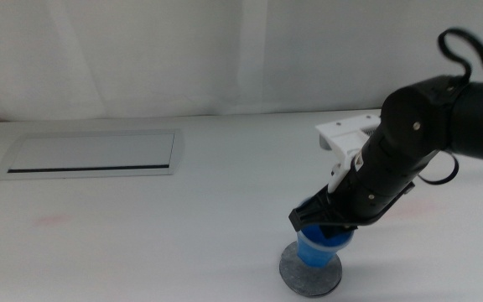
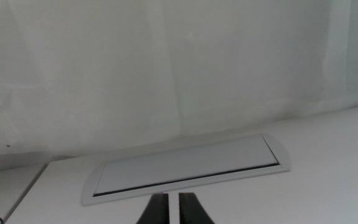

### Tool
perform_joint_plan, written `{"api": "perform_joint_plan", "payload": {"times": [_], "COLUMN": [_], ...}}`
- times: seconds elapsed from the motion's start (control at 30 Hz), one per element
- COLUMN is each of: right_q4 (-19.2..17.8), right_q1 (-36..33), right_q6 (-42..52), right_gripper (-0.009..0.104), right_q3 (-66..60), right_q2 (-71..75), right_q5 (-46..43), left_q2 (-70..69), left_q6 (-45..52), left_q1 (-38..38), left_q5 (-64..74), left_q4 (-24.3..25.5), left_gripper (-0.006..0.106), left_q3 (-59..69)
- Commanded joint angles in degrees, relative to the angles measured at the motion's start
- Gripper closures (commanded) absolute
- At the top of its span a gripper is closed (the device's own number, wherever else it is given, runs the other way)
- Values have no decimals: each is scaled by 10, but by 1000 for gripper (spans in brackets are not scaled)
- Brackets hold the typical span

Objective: Place an empty cup on a cup mat.

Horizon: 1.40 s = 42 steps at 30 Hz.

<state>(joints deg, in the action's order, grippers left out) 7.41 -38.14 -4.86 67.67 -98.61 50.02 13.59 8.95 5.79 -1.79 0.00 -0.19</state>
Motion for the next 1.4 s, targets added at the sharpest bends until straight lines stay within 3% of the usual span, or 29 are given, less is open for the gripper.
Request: {"api": "perform_joint_plan", "payload": {"times": [0.0, 0.53, 0.57, 0.63, 0.73, 0.83, 1.37], "right_q4": [-2, 7, 7, 7, 7, 6, -28], "right_q1": [-1, -1, -1, -1, -1, -1, -1], "right_q6": [-3, -3, -3, -3, -3, -3, -10], "right_gripper": [97, 97, 81, 64, 24, -9, -8], "right_q3": [-10, -11, -10, -10, -10, -10, -9], "right_q2": [-11, -80, -80, -80, -80, -80, -53], "right_q5": [-29, -46, -44, -42, -42, -47, -53], "left_q2": [-3, -3, -3, -3, -3, -3, -3], "left_q6": [-2, -2, -2, -2, 1, 1, 1], "left_q1": [-1, -1, -1, -1, -1, -1, -1], "left_q5": [-2, -2, -2, -2, -2, -2, -2], "left_q4": [-3, -3, -3, -3, -3, -3, -3], "left_gripper": [103, 103, 103, 103, 103, 103, 103], "left_q3": [23, 23, 23, 23, 23, 23, 23]}}
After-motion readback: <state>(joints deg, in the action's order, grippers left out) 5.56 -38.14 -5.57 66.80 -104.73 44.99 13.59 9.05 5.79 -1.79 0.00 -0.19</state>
